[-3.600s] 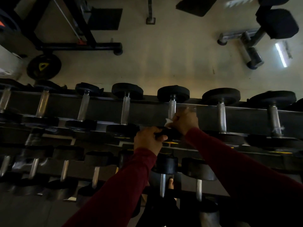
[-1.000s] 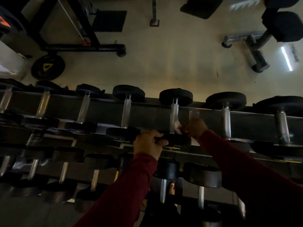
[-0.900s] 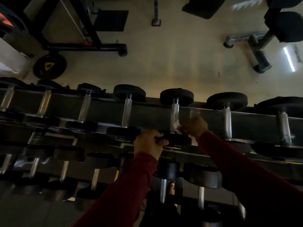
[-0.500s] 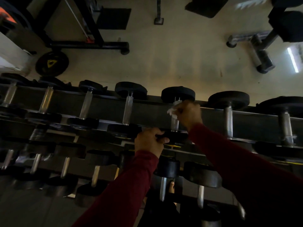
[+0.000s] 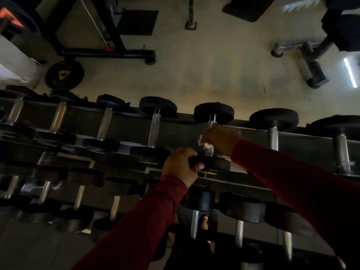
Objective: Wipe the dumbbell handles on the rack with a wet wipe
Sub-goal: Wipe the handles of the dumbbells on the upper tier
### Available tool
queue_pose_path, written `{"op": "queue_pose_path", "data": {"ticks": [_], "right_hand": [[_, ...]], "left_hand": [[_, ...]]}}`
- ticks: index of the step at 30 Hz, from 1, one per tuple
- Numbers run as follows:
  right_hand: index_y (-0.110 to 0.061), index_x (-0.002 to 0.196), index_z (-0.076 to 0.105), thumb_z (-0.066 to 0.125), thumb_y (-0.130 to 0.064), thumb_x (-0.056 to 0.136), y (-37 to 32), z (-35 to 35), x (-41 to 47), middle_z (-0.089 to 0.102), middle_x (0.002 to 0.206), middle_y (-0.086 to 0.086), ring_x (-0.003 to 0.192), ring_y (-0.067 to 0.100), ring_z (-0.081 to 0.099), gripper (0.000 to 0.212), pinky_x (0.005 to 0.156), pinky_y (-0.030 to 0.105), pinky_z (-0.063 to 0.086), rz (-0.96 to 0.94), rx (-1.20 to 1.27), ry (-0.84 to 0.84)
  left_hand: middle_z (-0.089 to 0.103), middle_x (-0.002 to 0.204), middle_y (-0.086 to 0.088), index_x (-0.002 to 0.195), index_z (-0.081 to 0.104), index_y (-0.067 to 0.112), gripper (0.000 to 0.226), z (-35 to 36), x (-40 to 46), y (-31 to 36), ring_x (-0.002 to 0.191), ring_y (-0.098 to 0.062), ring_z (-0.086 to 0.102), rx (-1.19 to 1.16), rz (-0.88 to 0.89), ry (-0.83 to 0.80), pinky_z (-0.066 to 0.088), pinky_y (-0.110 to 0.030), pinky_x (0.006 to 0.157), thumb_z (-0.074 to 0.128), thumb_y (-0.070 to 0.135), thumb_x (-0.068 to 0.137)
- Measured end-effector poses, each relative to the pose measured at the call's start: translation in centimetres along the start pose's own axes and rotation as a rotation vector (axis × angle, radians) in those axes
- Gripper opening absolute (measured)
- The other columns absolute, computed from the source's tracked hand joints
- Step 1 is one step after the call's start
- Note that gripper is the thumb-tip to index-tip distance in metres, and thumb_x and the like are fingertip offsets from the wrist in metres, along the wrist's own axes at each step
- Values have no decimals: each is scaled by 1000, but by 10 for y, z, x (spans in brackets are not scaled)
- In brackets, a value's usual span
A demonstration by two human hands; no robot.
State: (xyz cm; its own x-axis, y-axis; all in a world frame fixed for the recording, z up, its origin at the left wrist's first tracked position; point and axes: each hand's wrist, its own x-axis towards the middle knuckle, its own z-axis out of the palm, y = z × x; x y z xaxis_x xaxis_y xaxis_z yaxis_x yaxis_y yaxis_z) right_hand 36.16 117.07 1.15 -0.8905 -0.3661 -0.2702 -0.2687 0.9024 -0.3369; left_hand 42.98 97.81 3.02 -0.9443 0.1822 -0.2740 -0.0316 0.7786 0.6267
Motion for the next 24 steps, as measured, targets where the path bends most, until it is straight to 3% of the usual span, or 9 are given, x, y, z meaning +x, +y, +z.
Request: {"op": "queue_pose_path", "data": {"ticks": [2,4,8,10,13,16,22,24], "right_hand": [[-22,111,70,59,-15,95,7,-5,-12,66,116,-2,94,7,63,21,83,12,41,36,114,-13],[-21,109,71,56,-7,95,18,-7,-23,65,110,-5,89,3,61,25,78,13,45,197,323,65],[-21,116,64,57,-4,95,35,-5,-47,63,113,-2,97,14,64,28,74,23,54,668,1042,226],[-19,123,60,54,1,95,38,-3,-57,62,116,2,98,18,65,35,70,25,57,732,1340,252],[-19,115,62,49,0,98,40,1,-66,64,111,7,91,18,65,29,71,26,56,785,1485,258],[-27,100,61,47,-4,100,44,3,-71,63,111,7,98,20,63,27,85,33,55,827,1529,229],[-23,105,61,47,0,98,45,-2,-73,60,113,6,106,23,61,27,89,34,55,891,1725,244],[-18,113,60,45,3,97,41,-1,-70,60,115,7,106,23,61,30,96,36,53,894,1767,248]], "left_hand": [[55,118,8,117,59,31,41,-5,0,7,110,-13,52,114,130,-74,47,-33,95,72,37,79],[52,120,6,123,54,31,47,-8,4,22,114,-17,48,273,305,-176,45,-37,98,68,39,80],[54,125,-3,126,54,21,50,13,20,65,115,-25,51,724,541,-402,47,-44,94,66,41,82],[55,126,-11,126,55,13,47,35,23,85,117,-32,51,975,570,-449,49,-48,92,67,34,86],[48,135,-20,132,50,2,42,62,25,110,123,-39,46,1232,522,-548,46,-55,95,58,18,94],[48,133,-19,130,52,5,42,68,22,115,123,-39,45,1227,518,-521,45,-57,95,60,19,92],[48,122,-11,122,57,8,49,47,11,89,114,-31,45,1013,547,-317,49,-53,86,74,18,77],[44,126,-7,126,52,10,60,41,11,83,119,-28,42,856,508,-316,47,-51,92,78,20,73]]}}
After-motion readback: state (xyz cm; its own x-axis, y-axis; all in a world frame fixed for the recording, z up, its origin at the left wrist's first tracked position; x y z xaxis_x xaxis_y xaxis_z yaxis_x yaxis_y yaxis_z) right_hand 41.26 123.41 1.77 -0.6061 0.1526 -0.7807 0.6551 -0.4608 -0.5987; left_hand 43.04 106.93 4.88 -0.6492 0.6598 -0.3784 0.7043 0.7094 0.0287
